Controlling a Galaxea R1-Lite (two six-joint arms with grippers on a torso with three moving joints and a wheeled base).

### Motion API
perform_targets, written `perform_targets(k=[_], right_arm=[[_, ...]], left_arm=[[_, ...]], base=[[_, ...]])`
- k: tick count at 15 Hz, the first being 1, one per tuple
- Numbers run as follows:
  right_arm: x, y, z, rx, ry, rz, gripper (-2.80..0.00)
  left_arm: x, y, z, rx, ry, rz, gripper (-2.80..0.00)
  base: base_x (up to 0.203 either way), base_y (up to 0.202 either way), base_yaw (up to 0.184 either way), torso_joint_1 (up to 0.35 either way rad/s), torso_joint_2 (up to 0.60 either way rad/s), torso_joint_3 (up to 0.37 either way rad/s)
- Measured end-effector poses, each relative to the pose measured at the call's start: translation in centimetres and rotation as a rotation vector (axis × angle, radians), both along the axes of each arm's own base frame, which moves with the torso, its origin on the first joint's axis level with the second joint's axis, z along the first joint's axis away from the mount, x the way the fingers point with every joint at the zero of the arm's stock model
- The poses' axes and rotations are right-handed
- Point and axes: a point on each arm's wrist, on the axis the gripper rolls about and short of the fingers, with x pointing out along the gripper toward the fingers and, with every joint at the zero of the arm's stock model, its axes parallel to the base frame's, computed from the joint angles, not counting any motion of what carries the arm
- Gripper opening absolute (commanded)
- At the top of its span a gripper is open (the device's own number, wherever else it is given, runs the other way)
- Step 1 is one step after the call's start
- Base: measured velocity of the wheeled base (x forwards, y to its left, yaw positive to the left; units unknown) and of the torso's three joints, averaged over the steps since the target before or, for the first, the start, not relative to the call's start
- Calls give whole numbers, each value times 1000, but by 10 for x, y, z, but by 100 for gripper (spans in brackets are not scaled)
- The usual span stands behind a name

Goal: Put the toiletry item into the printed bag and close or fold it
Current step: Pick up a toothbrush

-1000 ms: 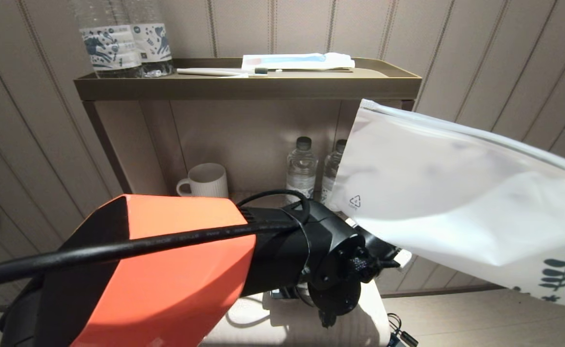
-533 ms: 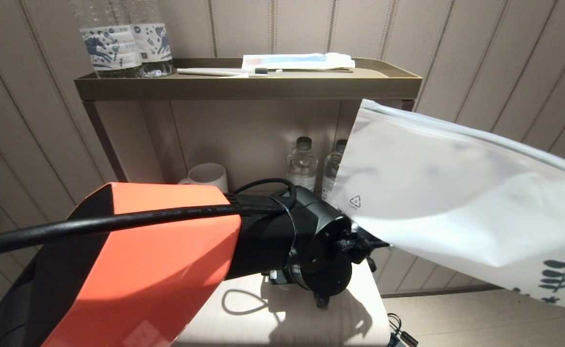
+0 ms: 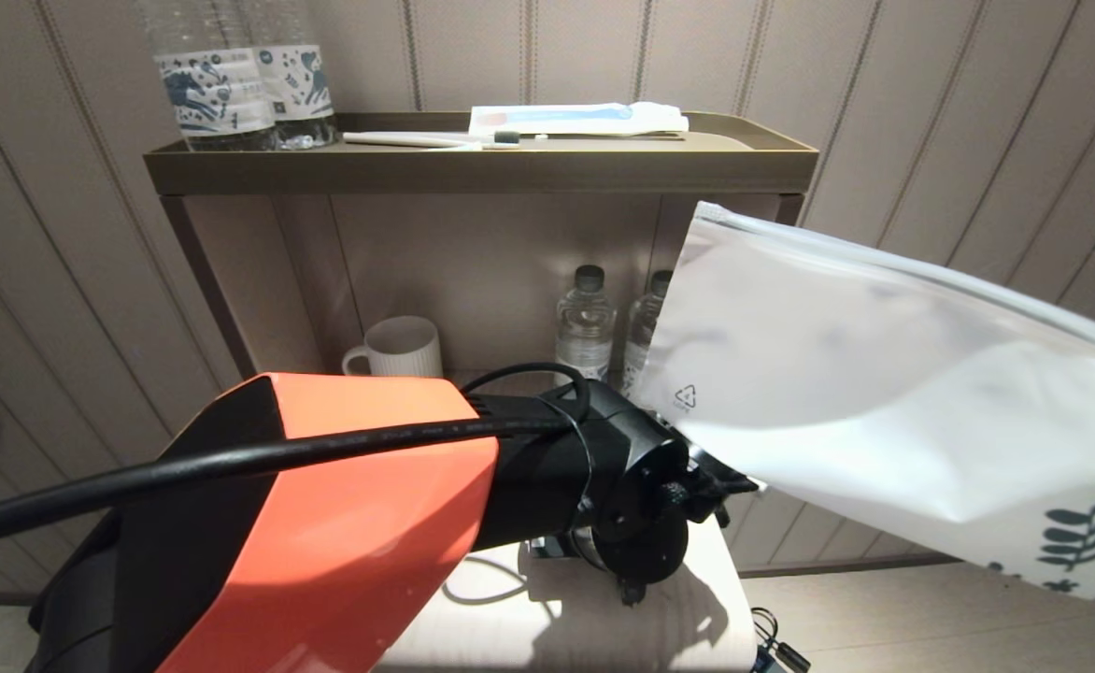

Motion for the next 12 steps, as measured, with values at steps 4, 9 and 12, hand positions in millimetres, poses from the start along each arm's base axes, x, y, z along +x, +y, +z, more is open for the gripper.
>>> perform_targets(k=[4,9,12], right_arm=[[-1,0,1,1,-5,0,-280],[-1,0,0,0,-4,0,-280],[-1,0,0,0,-1,0,-280]], left_arm=[[-1,0,0,4,4,2,-280],[0,0,0,-13,14,-3,-280],[0,3,4,-23,28,0,-280]], base=[[0,0,0,0,0,0],[0,0,0,0,0,0],[0,0,0,0,0,0]])
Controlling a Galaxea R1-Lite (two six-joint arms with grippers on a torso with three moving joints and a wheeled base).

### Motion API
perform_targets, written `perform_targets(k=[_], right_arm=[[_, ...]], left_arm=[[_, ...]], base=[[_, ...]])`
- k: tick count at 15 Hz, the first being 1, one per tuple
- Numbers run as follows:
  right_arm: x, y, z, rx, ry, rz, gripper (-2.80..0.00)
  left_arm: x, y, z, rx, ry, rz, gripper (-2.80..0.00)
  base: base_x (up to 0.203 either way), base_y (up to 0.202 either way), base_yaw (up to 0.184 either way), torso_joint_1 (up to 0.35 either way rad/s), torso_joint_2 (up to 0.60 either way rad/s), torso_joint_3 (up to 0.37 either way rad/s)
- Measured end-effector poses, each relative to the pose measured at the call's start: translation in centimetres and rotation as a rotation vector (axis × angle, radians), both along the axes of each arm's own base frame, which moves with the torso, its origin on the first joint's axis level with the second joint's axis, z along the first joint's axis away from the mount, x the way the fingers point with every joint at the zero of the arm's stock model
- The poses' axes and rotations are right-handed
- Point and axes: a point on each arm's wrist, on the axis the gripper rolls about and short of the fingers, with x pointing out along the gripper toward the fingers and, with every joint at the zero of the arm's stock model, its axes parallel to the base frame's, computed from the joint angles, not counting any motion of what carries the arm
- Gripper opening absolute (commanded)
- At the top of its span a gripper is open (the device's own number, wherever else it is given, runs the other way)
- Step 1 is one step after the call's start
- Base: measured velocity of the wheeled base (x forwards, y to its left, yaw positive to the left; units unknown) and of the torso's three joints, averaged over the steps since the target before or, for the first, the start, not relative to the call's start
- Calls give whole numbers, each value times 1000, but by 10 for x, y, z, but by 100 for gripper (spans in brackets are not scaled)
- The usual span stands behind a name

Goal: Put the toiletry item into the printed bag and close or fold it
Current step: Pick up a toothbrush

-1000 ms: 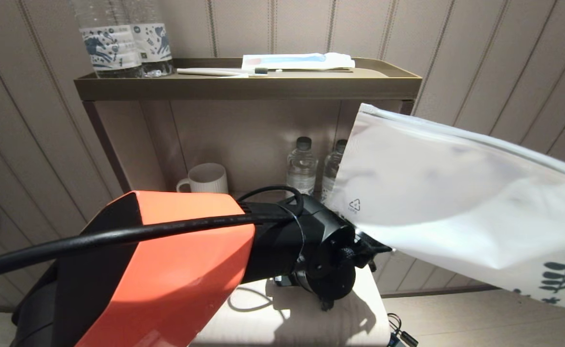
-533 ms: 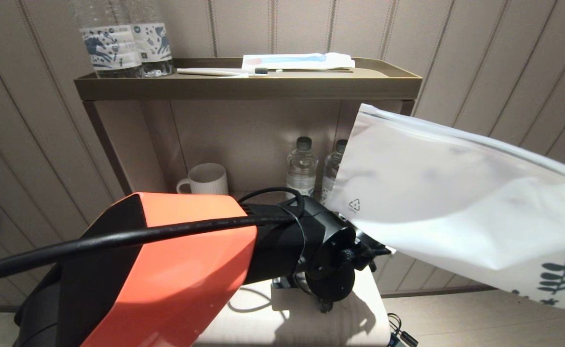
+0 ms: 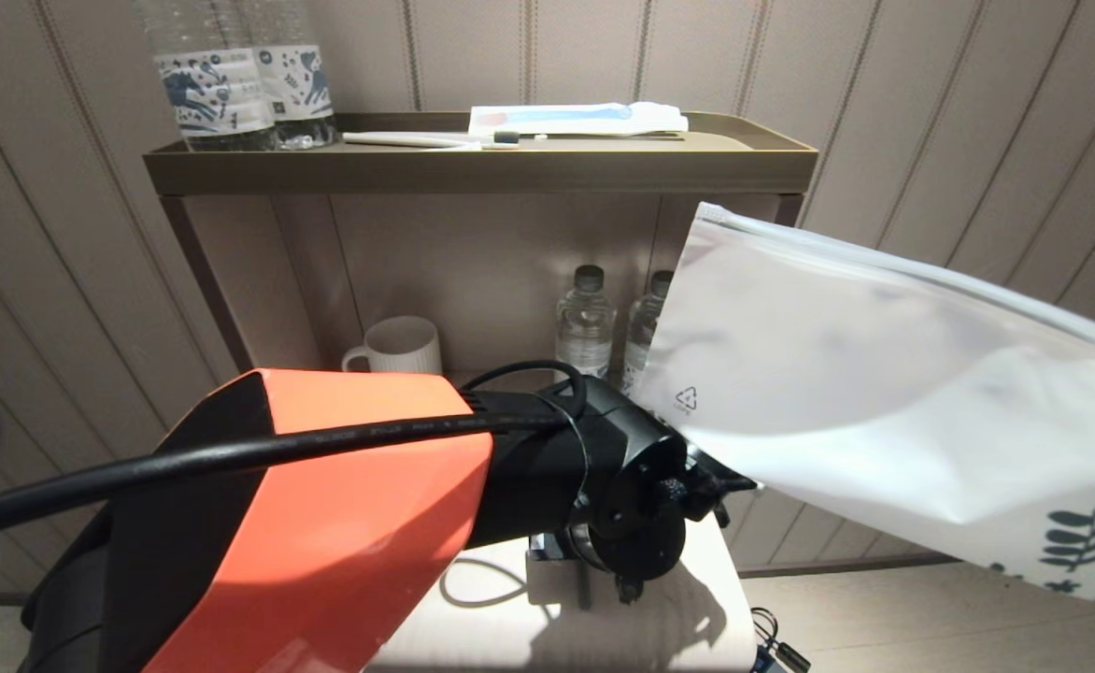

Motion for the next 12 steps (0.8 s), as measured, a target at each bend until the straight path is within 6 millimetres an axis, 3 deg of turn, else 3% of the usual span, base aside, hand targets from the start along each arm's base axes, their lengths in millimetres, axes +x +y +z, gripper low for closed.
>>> perform_targets(k=[3,8,12], right_arm=[[0,0,0,-1,-1,-7,-280],[0,0,0,-4,-2,-10,-280],[6,1,-10,-24,42,-9,-280]], left_arm=[[14,19,12,-59,45,46,-280],[28,83,54,-211,165,105,-280],[21,136,96,-288,129,146,-280]], base=[[0,0,0,0,0,0],[0,0,0,0,0,0],[0,0,0,0,0,0]])
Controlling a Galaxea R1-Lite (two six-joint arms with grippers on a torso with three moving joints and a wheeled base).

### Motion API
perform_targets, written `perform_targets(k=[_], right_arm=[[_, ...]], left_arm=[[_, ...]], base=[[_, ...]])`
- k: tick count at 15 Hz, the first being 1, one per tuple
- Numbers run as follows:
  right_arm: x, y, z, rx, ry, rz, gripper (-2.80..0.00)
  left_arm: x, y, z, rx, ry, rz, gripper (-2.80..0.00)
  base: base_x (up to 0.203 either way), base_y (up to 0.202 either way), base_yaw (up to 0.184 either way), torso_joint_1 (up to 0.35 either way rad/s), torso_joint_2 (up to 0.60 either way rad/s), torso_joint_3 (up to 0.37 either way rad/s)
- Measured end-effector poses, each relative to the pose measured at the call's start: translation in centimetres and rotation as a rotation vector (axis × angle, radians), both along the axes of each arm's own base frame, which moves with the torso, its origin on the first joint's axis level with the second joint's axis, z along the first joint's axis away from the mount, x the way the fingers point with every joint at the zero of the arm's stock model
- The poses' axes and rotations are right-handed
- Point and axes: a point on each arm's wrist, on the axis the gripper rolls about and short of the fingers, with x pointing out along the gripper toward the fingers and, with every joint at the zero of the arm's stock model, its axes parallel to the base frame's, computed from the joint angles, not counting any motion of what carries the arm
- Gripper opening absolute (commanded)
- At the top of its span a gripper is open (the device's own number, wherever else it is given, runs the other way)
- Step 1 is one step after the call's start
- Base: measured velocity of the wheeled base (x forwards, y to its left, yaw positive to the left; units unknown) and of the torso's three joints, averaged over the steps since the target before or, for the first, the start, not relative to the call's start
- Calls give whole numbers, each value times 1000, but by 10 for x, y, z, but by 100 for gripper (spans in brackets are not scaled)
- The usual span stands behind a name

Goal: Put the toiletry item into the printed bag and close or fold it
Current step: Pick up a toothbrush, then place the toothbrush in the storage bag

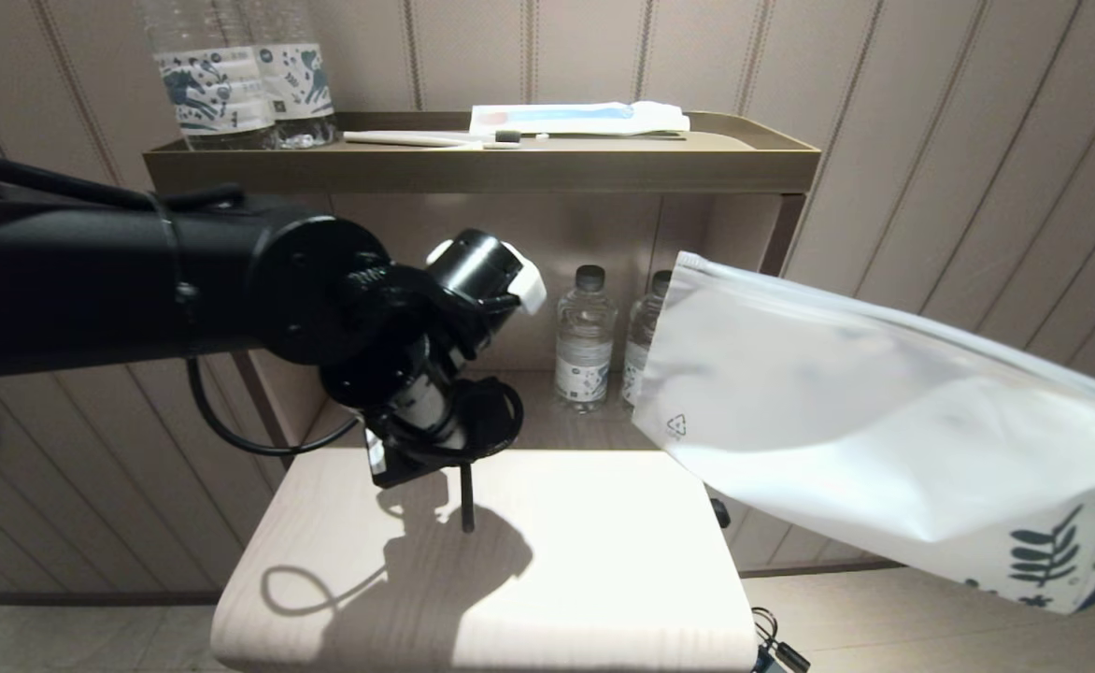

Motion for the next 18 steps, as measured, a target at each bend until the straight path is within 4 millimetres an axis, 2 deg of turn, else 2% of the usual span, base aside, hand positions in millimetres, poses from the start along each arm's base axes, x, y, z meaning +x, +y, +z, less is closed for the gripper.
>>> perform_targets(k=[3,5,7,10,13,15,18], right_arm=[[4,1,-11,-69,46,11,-280],[9,2,-20,-162,62,34,-280],[14,3,-25,-261,95,49,-280],[21,14,-27,-367,157,122,-280],[30,34,-26,-519,218,228,-280],[42,49,-25,-603,227,243,-280],[69,72,-24,-678,156,168,-280]], left_arm=[[-19,38,37,-72,-51,-23,-280],[-37,57,60,-91,-110,-91,-280],[-48,69,75,-81,-160,-198,-280],[-56,74,89,-72,-216,-394,-280],[-56,74,104,-91,-273,-517,-280],[-54,74,109,-90,-283,-539,-280],[-49,77,117,-134,-312,-577,-280]], base=[[0,0,0,0,0,0],[0,0,0,0,0,0],[0,0,0,0,0,0],[0,0,0,0,0,0],[0,0,0,0,0,0],[0,0,0,0,0,0],[0,0,0,0,0,0]])
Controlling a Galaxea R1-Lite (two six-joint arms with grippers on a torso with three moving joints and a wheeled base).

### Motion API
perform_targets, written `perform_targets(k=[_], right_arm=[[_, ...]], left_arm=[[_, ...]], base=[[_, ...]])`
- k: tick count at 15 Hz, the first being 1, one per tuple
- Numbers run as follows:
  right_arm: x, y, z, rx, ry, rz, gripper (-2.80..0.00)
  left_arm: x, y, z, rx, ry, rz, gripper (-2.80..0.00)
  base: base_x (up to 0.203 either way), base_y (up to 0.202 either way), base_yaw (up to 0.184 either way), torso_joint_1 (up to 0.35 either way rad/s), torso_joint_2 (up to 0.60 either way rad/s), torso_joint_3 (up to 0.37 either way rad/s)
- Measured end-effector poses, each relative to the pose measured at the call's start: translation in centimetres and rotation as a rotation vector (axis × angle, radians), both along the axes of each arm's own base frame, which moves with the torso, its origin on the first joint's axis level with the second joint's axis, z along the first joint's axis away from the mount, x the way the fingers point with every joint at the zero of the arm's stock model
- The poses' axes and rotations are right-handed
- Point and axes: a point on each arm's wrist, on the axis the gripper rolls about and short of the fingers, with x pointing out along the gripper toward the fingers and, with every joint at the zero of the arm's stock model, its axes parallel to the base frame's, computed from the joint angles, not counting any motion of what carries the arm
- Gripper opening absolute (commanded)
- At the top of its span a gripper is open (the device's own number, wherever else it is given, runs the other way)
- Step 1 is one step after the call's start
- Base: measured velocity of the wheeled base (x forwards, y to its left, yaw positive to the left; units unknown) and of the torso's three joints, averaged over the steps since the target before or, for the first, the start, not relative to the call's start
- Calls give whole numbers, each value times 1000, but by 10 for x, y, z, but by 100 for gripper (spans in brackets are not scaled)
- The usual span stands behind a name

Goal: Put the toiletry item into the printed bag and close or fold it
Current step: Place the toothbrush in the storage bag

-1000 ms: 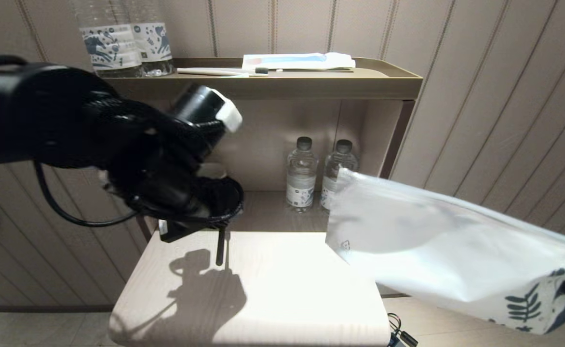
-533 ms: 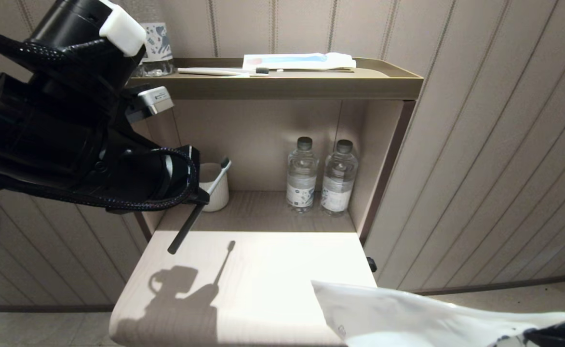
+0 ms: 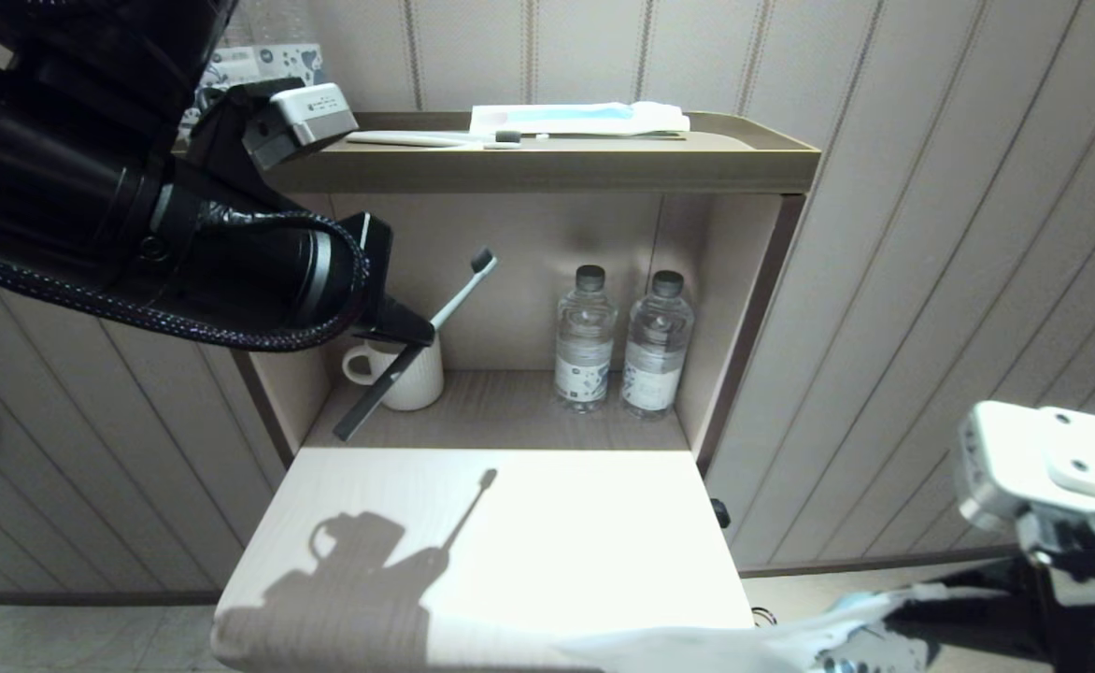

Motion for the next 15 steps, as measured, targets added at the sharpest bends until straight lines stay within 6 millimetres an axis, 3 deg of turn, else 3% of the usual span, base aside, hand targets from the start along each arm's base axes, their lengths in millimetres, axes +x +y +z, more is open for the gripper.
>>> perform_targets(k=[5,9,15], right_arm=[[28,22,5,85,-166,-41,-280],[53,44,-16,79,-264,-113,-280],[67,68,-50,72,-321,-126,-280]], left_arm=[[9,0,4,-22,1,-8,-280],[16,-4,2,11,-2,-21,-280],[20,-6,-4,117,35,-55,-280]], base=[[0,0,0,0,0,0],[0,0,0,0,0,0],[0,0,0,0,0,0]])
